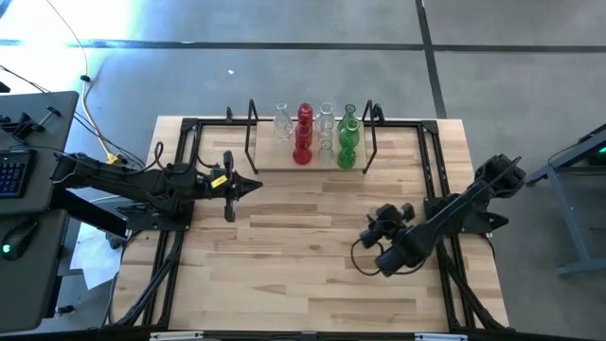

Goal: Sort vases onto shelf
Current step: Put the transparent vase aligned with the other transparent vases on the shelf

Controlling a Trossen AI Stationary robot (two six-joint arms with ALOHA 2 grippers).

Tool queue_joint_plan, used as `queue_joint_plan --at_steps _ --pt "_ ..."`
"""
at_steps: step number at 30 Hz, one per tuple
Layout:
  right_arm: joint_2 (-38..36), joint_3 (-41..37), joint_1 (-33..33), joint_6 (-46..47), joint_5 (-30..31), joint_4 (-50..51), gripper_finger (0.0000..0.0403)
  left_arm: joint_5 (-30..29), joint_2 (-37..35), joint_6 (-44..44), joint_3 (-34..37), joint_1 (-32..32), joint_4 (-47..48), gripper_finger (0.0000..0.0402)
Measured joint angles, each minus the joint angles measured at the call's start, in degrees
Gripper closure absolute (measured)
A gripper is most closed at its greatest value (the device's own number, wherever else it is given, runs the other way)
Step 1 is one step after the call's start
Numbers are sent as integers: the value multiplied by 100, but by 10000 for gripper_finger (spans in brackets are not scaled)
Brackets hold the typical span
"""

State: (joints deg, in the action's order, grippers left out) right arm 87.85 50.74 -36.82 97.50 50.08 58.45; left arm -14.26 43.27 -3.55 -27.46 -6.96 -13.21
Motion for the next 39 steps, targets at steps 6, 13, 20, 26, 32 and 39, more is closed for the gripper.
queue_joint_plan --at_steps 6,13,20,26,32,39 --pt "1 12 421 -2044 366 -1878 324 -558 0 -9 2 -119 -2 401" --pt "70 59 1097 -4998 455 -5150 322 -764 0 -11 2 -146 -2 401" --pt "590 91 1674 -6921 -19 -7899 317 -776 0 -78 48 -146 -28 401" --pt "1101 900 2000 -6823 -81 -7293 316 -1116 2 -118 57 -146 -30 401" --pt "1717 2170 2315 -6904 210 -6568 315 -1674 0 -116 57 -146 -33 401" --pt "2523 3706 2862 -6904 219 -5476 314 -2262 -19 -120 57 -183 -14 401"
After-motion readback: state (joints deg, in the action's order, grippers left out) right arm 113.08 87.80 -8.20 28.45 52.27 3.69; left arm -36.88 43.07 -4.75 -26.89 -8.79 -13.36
